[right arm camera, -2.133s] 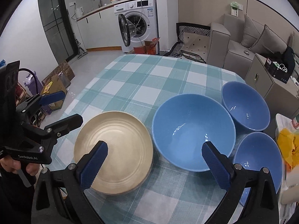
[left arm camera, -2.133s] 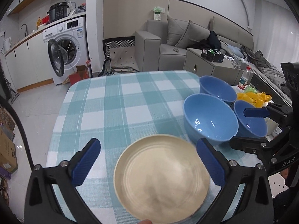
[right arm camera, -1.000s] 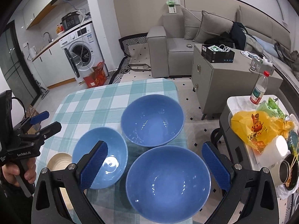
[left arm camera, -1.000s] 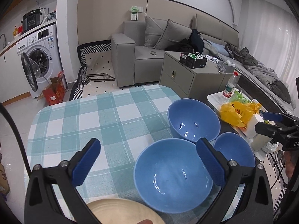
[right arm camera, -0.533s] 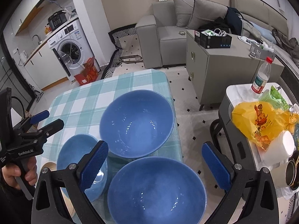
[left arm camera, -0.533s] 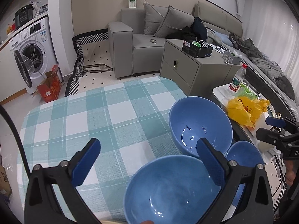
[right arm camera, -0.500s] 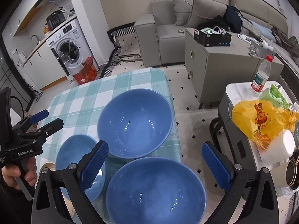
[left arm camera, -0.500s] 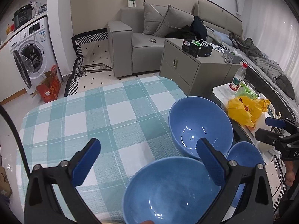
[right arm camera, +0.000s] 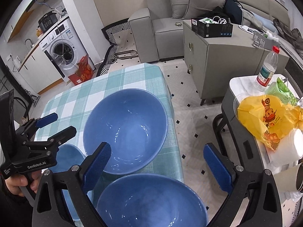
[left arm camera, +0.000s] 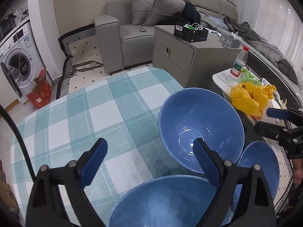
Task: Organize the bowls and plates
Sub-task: 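Close both grippers on the light-blue bowl rim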
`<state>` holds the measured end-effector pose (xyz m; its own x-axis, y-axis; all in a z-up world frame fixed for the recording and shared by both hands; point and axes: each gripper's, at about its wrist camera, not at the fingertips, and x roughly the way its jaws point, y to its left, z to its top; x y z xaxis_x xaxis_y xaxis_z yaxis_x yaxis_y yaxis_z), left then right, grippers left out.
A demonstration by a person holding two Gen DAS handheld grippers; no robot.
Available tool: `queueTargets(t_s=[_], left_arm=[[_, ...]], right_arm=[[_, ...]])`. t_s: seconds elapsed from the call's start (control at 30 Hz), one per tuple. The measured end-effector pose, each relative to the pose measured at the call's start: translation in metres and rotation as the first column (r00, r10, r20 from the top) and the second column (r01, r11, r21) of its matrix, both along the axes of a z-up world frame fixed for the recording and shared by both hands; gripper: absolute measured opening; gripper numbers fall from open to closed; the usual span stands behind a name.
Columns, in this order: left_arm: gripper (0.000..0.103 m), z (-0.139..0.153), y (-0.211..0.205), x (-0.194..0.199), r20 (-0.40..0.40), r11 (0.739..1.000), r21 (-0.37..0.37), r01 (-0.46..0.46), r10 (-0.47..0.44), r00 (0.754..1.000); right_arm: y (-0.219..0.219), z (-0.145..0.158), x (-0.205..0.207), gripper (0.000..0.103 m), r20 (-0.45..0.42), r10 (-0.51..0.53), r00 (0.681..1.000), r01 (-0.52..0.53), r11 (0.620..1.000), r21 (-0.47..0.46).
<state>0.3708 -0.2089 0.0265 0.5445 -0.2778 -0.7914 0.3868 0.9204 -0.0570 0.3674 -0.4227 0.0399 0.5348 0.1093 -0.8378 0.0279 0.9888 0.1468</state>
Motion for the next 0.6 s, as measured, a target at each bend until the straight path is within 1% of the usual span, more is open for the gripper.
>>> queueTargets(t_s=[0.03,0.1,0.13,0.17,0.23,0.3,0.37,0.4,0.47,0.6], left_arm=[[0.083,-0.002,-0.002,0.002,-0.004,1.000,0.002,0.006,-0.006,1.000],[0.080,-0.006,-0.005,0.005,-0.018,1.000,0.006,0.017,-0.017,1.000],[0.078,-0.008,-0.007,0.007,-0.022,1.000,0.009,0.018,-0.018,1.000],[0.071,-0.010,-0.008,0.008,-0.026,1.000,0.011,0.021,-0.021,0.999],[0.065,-0.014,-0.011,0.011,-0.044,1.000,0.009,0.028,-0.028,0.999],[0.062,-0.017,-0.014,0.012,-0.050,0.999,0.011,0.035,-0.035,0.998],[0.052,-0.020,-0.017,0.014,-0.057,0.999,0.020,0.042,-0.041,0.998],[0.051,-0.022,-0.019,0.014,-0.065,0.999,0.025,0.047,-0.046,0.997],[0.044,-0.024,-0.020,0.015,-0.070,0.998,0.027,0.052,-0.050,0.996],[0.037,-0.027,-0.023,0.017,-0.077,0.998,0.035,0.055,-0.052,0.996]], right_arm=[[-0.001,-0.003,0.003,0.096,-0.007,0.000,1.000,0.000,1.000,0.002],[-0.001,-0.009,0.008,0.091,-0.022,-0.001,1.000,0.001,1.000,0.004],[0.000,-0.013,0.011,0.086,-0.031,0.002,1.000,-0.001,1.000,0.006],[-0.001,-0.016,0.013,0.080,-0.038,0.004,0.999,-0.003,1.000,0.008],[0.000,-0.020,0.016,0.079,-0.047,0.006,0.999,-0.006,1.000,0.007],[0.000,-0.024,0.018,0.074,-0.053,0.011,0.999,-0.011,1.000,0.011],[0.001,-0.028,0.021,0.065,-0.063,0.014,0.998,-0.014,1.000,0.007],[0.001,-0.030,0.022,0.064,-0.067,0.016,0.998,-0.016,1.000,0.004],[0.001,-0.033,0.025,0.058,-0.074,0.020,0.997,-0.019,1.000,0.007],[0.001,-0.038,0.027,0.054,-0.084,0.021,0.996,-0.020,1.000,0.009]])
